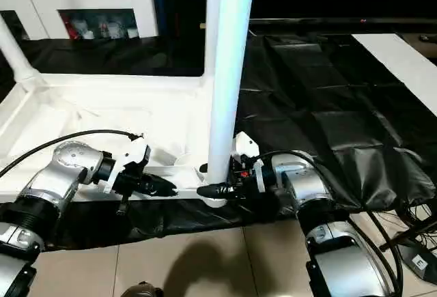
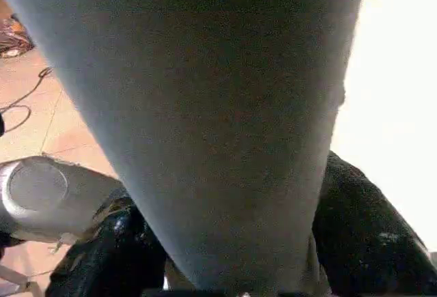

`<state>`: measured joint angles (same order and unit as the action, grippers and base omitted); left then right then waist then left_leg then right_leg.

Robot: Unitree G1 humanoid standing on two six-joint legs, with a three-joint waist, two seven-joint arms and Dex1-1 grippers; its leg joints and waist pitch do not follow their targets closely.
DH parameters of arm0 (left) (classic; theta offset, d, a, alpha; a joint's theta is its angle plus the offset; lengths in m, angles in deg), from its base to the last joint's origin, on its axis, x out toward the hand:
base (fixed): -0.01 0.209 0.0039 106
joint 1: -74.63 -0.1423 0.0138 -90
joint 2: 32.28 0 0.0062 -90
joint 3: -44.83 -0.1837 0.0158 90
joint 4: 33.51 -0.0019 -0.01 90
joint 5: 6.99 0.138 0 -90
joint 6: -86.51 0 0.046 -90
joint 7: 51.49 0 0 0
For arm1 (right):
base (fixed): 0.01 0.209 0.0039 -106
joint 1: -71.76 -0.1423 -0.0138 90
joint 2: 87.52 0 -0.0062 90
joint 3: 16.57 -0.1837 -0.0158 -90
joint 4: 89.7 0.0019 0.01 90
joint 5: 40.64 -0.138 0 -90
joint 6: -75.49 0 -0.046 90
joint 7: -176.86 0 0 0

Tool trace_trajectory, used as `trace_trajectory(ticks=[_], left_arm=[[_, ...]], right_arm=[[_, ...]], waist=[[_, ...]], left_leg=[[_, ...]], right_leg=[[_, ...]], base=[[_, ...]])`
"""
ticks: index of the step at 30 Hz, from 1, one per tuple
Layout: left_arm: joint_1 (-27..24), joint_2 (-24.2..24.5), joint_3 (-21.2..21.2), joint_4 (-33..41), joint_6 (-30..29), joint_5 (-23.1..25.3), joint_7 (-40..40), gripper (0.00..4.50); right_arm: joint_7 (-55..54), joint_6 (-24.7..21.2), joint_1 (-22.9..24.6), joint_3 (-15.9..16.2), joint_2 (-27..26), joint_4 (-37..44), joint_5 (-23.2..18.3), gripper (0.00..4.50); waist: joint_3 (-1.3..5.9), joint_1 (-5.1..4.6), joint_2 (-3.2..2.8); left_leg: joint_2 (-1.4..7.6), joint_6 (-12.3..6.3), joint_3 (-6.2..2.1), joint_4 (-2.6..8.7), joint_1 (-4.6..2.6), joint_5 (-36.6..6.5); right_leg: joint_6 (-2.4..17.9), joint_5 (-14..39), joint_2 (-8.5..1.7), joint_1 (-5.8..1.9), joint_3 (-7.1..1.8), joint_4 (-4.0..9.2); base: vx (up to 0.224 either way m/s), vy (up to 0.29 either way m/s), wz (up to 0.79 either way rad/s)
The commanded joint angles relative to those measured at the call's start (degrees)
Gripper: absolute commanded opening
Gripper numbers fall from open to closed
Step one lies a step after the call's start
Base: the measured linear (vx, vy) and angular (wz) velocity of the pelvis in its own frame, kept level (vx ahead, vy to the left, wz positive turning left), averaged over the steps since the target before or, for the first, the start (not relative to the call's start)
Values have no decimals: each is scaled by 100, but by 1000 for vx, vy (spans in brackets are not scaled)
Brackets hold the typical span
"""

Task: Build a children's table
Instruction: Rotate leg to tighten

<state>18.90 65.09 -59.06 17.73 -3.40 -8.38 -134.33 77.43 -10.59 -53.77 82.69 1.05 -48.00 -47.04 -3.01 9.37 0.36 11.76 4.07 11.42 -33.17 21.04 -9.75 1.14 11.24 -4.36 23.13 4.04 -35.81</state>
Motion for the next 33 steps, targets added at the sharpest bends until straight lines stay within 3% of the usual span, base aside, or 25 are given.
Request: trace_trajectory(ticks=[1, 4, 8, 10, 11, 13, 14, 16, 17, 21, 27, 29, 33], left_arm=[[117, -362, -68, 30, -113, 88, 693, 0], [180, -455, -7, -63, -186, 152, 1017, 0], [307, -867, 131, -194, -473, 224, 1844, 0], [375, -1142, 179, -261, -614, 295, 2441, 0], [429, -1337, 235, -328, -678, 331, 2877, 0], [445, -1417, 257, -350, -693, 343, 3038, 0], [464, -1506, 286, -380, -700, 367, 3239, 0], [453, -1648, 281, -386, -712, 396, 3430, 0], [403, -1772, 274, -366, -725, 422, 3532, 0], [276, -1783, 199, -209, -750, 465, 3467, 0], [234, -1565, 220, -121, -658, 420, 3196, 0], [206, -1437, 194, -95, -535, 396, 2923, 0], [116, -1180, 150, 49, -371, 276, 2247, 0]], right_arm=[[-628, -120, -10, 61, -430, -105, 44, 250], [-1119, -80, -56, -40, -515, -233, 111, 249], [-3089, -20, -281, -455, -899, -742, 220, 234], [-4117, -36, -404, -702, -1164, -988, 175, 216], [-4715, -15, -470, -812, -1329, -1113, 186, 216], [-4947, -8, -497, -860, -1400, -1160, 186, 211], [-5188, 26, -526, -897, -1467, -1207, 201, 208], [-5533, 57, -577, -943, -1593, -1272, 205, 207], [-5723, 200, -605, -914, -1724, -1302, 290, 239], [-5644, 414, -628, -930, -1840, -1343, 349, 280], [-5164, 596, -604, -879, -1544, -1286, 351, 331], [-4801, 649, -573, -804, -1384, -1221, 371, 353], [-3705, 594, -505, -721, -1095, -1086, 281, 353]], waist=[[358, -32, 12], [337, -60, 0], [331, -152, 7], [334, -210, -1], [348, -225, 5], [353, -248, 27], [357, -241, -3], [367, -263, 10], [367, -267, -11], [366, -281, -14], [364, -284, 0], [372, -283, -3], [382, -272, -9]], left_leg=[[240, -184, -110, 382, -89, -1290], [231, -65, -119, 402, -115, -1474], [215, 107, -151, 432, -123, -1596], [209, 153, -161, 445, -97, -1532], [199, 156, -144, 427, -131, -1539], [174, 86, -134, 412, -103, -1455], [171, 56, -132, 402, -106, -1438], [165, -43, -127, 395, -77, -1293], [170, -58, -127, 396, -77, -1287], [175, -126, -127, 402, -72, -1354], [179, -169, -124, 403, -65, -1362], [178, -217, -120, 392, -56, -1276], [183, -356, -99, 361, -39, -1102]], right_leg=[[1243, 1215, -463, -242, -293, 439], [1155, 1620, -479, -220, -297, 497], [1017, 2016, -494, -216, -305, 528], [993, 1912, -482, -231, -302, 518], [1026, 1775, -473, -214, -309, 524], [1025, 1610, -463, -241, -308, 522], [1028, 1547, -468, -236, -312, 519], [1057, 1283, -453, -254, -302, 498], [1066, 1233, -448, -250, -300, 495], [1075, 1182, -448, -259, -297, 500], [1099, 1163, -451, -271, -301, 494], [1131, 1023, -449, -282, -296, 483], [1259, 665, -428, -301, -284, 440]], base=[[0, 0, 0], [0, 0, 0], [0, 0, 0], [0, 0, 0], [0, 0, 0], [0, 0, 0], [0, 0, 0], [0, 0, 0], [0, 0, 0], [0, 0, 0], [0, 0, 0], [0, 0, 0], [0, 0, 0]])
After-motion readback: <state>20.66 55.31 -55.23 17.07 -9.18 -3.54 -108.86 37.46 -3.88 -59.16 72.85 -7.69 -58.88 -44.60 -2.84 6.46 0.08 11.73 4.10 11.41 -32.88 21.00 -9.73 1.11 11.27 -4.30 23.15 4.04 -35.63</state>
